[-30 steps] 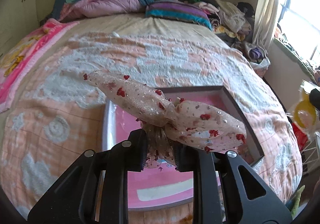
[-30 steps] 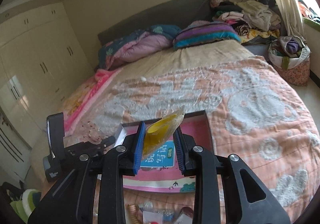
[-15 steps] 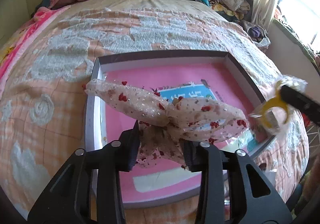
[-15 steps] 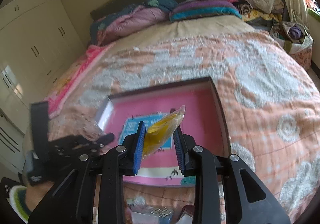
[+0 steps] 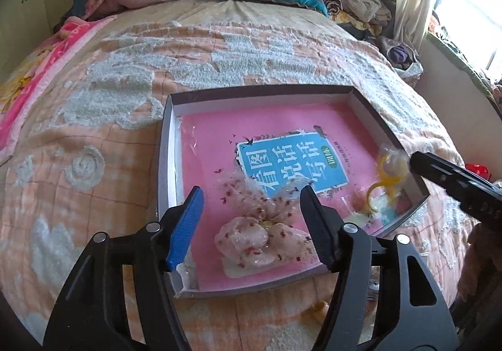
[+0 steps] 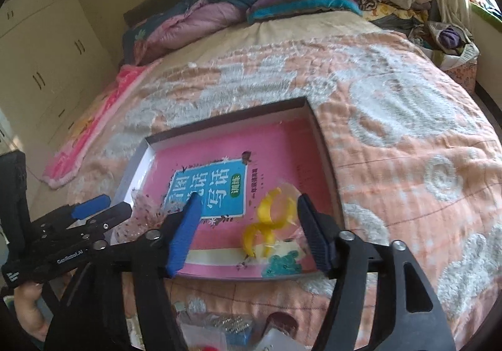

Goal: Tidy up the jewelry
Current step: 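Carry the bow into the tray with the left tool while the right tool drops the yellow item there, then withdraw both open tools from the tray back toward the loose jewelry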

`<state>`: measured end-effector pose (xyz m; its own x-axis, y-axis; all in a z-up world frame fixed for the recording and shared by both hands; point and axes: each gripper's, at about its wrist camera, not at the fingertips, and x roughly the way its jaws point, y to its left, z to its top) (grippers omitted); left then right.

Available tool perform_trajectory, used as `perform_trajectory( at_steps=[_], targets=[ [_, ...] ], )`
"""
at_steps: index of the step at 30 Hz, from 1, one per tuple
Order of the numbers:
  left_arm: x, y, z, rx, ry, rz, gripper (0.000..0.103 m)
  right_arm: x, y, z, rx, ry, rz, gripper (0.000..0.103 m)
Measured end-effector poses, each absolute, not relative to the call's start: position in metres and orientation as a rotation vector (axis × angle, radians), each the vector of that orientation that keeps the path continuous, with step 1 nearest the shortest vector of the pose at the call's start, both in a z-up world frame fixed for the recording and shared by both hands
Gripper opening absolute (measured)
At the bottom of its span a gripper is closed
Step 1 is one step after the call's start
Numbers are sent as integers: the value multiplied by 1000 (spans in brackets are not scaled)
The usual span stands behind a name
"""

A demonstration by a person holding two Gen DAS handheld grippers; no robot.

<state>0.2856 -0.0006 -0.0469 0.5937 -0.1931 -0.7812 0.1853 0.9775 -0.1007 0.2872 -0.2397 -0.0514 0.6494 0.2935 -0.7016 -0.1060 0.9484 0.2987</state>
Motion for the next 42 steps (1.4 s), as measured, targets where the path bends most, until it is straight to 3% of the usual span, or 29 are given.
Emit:
perform_trajectory(
  at_steps=[8, 9, 10, 12, 26, 42],
  targets=[
    [268, 0, -25, -27, 874, -213, 57, 247, -273, -4, 259, 706, 199, 81],
    [265, 1, -21, -31, 867, -210, 60, 239, -277, 5, 264, 681, 200, 84],
    [261, 1, -16, -33, 859, -205, 80, 233, -280, 12, 266, 663, 200, 85],
    [251, 2, -6, -36, 827, -186, 88, 217, -286, 28, 263, 617, 208, 88],
    [195, 6, 45, -45, 715, -166, 93, 140, -289, 85, 213, 476, 262, 91],
    [119, -1, 58, 20, 647, -204, 94, 83, -281, 90, 144, 468, 262, 91]
  ],
)
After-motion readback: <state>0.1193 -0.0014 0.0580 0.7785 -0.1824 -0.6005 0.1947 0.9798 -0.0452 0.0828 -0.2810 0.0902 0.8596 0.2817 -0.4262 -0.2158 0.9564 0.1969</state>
